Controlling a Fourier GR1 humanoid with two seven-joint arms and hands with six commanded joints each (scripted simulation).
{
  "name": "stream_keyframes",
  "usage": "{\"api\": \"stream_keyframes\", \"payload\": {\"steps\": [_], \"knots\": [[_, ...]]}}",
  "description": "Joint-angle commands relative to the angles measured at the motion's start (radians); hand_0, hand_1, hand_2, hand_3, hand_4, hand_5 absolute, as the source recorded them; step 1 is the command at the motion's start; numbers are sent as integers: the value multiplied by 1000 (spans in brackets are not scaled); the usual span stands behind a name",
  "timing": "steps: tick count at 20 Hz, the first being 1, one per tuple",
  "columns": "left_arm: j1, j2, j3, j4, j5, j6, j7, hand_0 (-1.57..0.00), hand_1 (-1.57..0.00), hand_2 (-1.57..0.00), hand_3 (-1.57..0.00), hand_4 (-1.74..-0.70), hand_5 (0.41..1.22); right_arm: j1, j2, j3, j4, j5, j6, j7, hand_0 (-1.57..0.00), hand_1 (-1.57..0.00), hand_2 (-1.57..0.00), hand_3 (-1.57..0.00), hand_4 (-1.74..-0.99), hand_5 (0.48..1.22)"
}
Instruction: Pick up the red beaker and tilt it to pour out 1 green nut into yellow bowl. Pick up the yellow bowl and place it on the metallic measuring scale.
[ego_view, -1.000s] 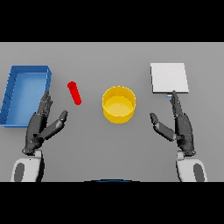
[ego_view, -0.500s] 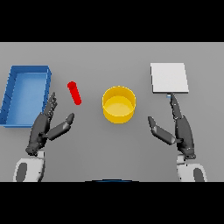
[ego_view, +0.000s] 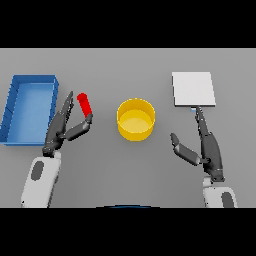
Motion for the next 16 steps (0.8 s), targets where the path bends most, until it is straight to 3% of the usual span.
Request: {"api": "stream_keyframes", "payload": {"steps": [1, 12, 16], "knots": [[-17, 3, 7, 28, -2, 2, -15, 1, 1, 1, 1, -1267, 673, -10, 0, 3, -6, 4, 0, 9, 1, 1, 1, 1, -1274, 635], [-214, -17, 41, 262, -21, 30, -22, 1, 1, 1, 1, -1289, 683, -7, -2, -3, -9, -15, 12, 14, 1, 1, 1, 1, -1269, 642], [-264, -25, 61, 328, -3, 19, -60, 1, 1, 1, 1, -1309, 688, 1, -7, -8, -10, -19, 13, 16, 1, 1, 1, 1, -1269, 640]]}}
